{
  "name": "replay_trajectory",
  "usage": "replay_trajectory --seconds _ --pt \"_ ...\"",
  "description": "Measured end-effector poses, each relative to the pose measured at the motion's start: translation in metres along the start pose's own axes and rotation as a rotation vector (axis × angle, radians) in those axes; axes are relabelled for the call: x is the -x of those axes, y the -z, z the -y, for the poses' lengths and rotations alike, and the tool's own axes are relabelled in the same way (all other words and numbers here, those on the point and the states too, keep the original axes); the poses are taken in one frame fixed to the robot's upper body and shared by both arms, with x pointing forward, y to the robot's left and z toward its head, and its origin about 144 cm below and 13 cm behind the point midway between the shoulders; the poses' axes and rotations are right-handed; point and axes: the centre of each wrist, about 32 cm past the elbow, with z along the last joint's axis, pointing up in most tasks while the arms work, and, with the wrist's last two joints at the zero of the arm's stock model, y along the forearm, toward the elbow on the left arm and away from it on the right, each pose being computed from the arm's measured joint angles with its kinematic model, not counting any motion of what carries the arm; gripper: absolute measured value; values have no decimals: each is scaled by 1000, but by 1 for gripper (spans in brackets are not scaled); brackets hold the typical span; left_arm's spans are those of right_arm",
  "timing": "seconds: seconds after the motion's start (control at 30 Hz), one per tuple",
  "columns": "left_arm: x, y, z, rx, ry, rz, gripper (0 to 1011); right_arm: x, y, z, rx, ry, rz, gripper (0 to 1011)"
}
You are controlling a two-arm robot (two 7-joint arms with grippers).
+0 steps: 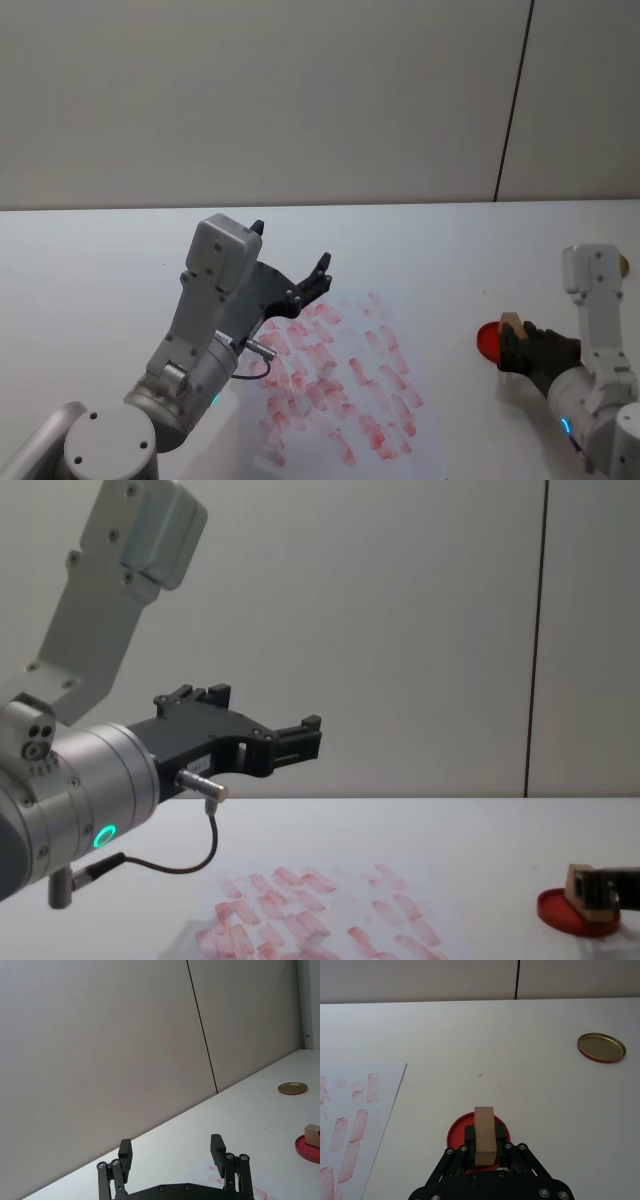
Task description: Use the one hand to pick up the stamp and affix it onto the A4 paper.
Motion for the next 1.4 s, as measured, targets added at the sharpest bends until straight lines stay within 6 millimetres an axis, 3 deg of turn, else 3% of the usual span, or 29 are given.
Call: replay_trajectory --seconds 1.03,1.4 --pt "0 0 0 0 0 0 993 1 -4 -4 69 14 21 224" --pt "0 0 0 0 0 0 993 5 -24 10 -37 19 67 224"
